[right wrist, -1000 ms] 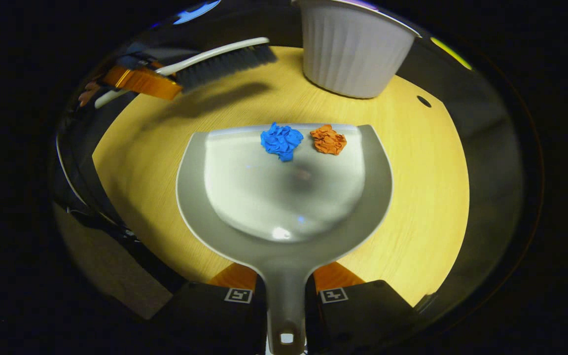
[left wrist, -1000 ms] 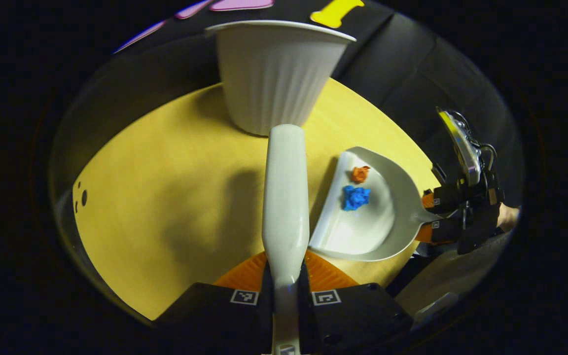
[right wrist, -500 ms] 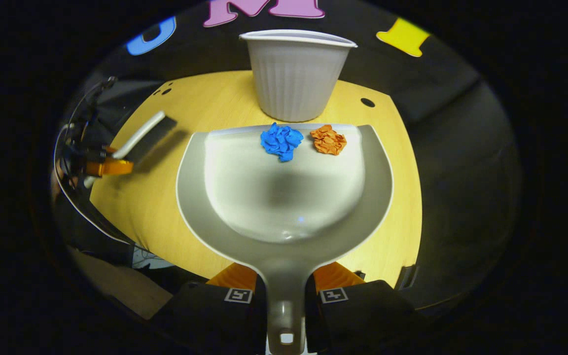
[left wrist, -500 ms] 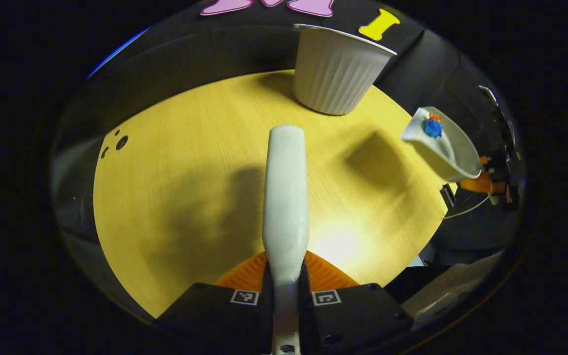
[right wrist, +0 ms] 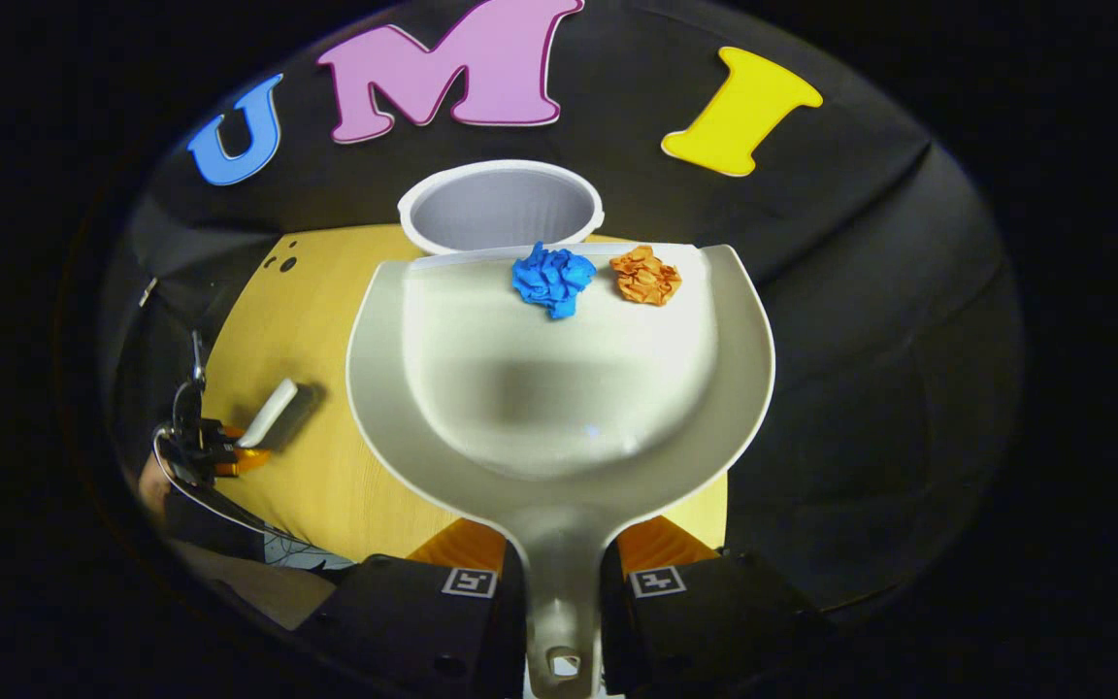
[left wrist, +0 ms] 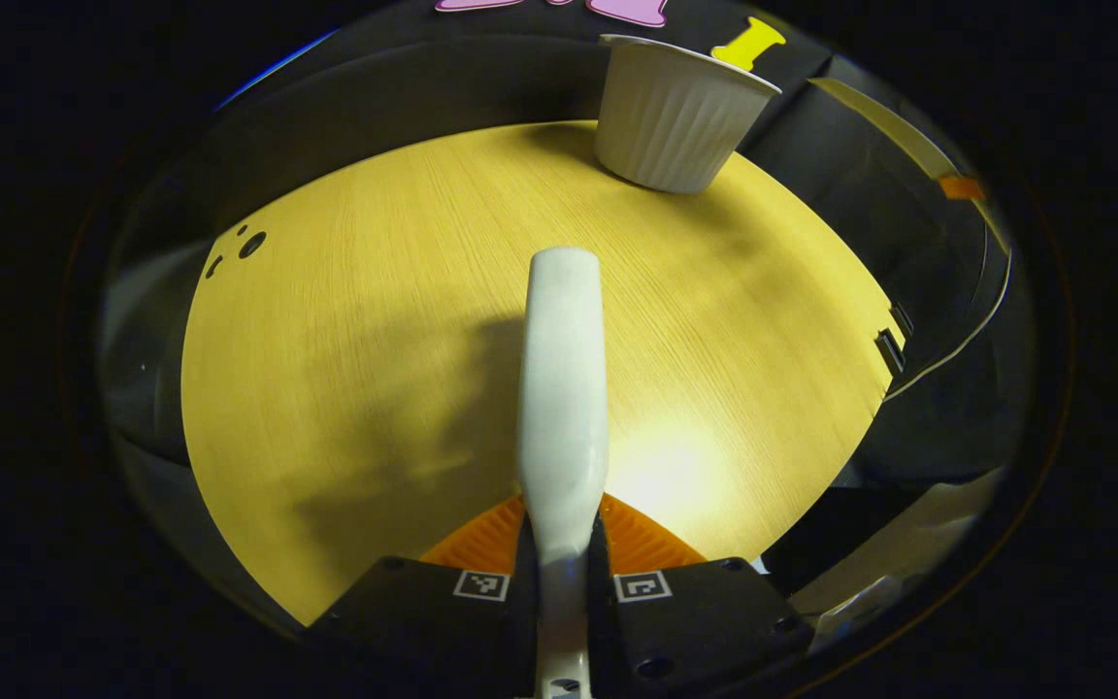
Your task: Pick up the small broom and dustpan from the desktop, sweep the trash into the dustpan with the broom, and then empty the trash into the garbage bin.
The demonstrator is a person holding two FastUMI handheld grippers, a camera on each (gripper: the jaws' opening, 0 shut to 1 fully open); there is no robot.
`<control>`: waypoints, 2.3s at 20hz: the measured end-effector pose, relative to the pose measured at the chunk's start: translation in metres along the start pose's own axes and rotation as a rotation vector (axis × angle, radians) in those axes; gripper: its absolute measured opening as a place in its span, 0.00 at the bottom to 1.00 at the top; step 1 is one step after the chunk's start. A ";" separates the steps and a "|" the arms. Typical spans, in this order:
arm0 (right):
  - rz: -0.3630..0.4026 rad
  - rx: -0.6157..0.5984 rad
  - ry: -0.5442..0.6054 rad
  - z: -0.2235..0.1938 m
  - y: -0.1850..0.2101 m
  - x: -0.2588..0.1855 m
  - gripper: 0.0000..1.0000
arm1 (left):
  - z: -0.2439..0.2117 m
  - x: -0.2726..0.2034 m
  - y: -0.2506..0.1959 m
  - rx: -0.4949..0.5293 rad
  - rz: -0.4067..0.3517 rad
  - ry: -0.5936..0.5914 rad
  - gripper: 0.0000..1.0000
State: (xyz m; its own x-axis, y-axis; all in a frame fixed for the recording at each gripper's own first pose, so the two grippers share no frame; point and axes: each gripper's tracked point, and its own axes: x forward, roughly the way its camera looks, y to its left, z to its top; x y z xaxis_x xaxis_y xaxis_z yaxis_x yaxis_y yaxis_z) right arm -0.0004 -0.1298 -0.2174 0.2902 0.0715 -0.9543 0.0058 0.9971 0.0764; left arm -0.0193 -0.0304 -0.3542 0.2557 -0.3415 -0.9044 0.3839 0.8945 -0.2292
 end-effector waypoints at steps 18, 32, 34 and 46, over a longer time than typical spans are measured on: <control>-0.193 -0.348 0.382 0.128 -0.027 0.055 0.34 | -0.002 0.005 0.004 -0.013 -0.032 0.020 0.25; -0.202 -0.392 0.448 0.141 -0.021 0.055 0.31 | -0.005 0.009 0.008 -0.019 -0.038 0.044 0.24; -0.185 -0.368 0.398 0.142 -0.022 0.052 0.35 | -0.006 0.009 0.008 -0.020 -0.027 0.042 0.25; 0.013 -0.296 0.102 0.080 0.012 -0.048 0.34 | -0.010 -0.004 0.021 -0.021 0.052 0.040 0.25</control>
State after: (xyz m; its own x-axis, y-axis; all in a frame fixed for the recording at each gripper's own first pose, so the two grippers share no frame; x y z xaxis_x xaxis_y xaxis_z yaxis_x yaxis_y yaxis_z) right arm 0.0618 -0.1230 -0.1476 0.1908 0.0715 -0.9790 -0.2806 0.9597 0.0154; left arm -0.0210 -0.0073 -0.3586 0.2393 -0.2832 -0.9287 0.3526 0.9166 -0.1887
